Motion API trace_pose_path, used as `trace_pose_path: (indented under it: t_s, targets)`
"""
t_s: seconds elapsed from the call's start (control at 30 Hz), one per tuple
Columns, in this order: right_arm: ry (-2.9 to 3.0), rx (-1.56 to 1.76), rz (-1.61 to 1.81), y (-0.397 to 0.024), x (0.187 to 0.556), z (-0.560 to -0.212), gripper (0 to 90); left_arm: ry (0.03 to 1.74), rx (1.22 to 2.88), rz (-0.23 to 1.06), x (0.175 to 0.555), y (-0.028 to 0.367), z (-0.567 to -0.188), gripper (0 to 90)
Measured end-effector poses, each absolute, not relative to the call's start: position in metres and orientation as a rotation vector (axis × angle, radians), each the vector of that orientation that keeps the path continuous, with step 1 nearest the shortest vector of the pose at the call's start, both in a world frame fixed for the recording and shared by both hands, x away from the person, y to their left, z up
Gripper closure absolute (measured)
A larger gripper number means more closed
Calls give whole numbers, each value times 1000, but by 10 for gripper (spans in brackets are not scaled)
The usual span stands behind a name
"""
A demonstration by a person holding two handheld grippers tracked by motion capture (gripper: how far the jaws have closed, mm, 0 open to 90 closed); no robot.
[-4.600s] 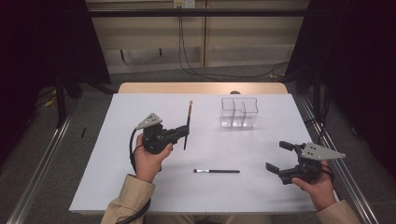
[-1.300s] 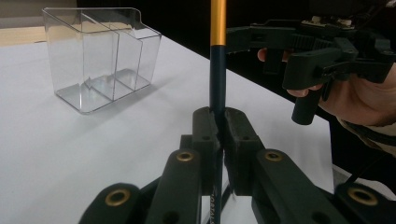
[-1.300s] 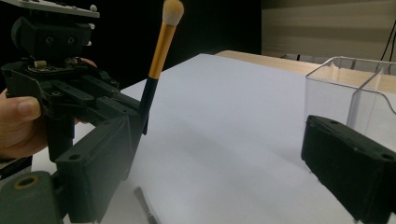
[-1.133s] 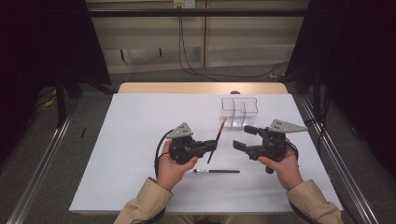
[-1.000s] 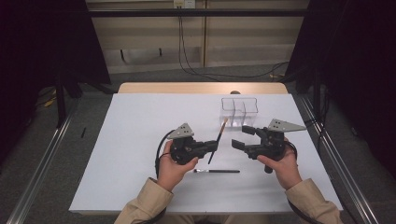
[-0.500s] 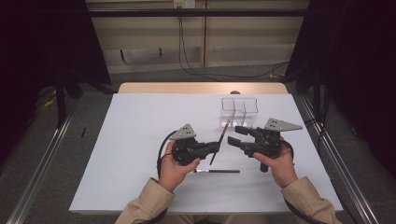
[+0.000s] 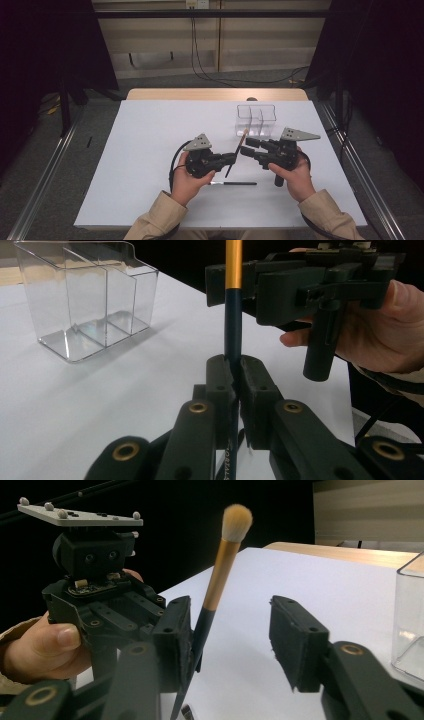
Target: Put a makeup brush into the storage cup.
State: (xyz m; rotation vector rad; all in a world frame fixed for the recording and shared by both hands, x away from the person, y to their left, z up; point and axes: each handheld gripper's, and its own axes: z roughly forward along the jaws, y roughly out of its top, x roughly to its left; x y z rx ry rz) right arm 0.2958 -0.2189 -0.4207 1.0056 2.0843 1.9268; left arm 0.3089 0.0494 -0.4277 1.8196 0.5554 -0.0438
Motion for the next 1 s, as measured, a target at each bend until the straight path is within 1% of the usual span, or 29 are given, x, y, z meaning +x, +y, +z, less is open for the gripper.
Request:
trace_pose_path:
  t_s: [0.3, 0.73, 0.87, 0.93, 1.0]
  targets:
    - [2100, 1020, 1960, -215, 296, -424, 633, 551, 1820, -40, 308, 47, -429, 841]
    - [2094, 1040, 2031, -212, 294, -426, 747, 534, 1809, -27, 307, 46, -428, 840]
    - [2097, 1046, 2049, -211, 294, -426, 817, 537, 1799, -40, 306, 45, -428, 839]
    - [2094, 1058, 2077, -211, 294, -426, 839, 541, 1787, -53, 305, 45, -429, 838]
    - [2098, 1052, 2071, -211, 293, -426, 842, 539, 1785, -59, 306, 45, -429, 834]
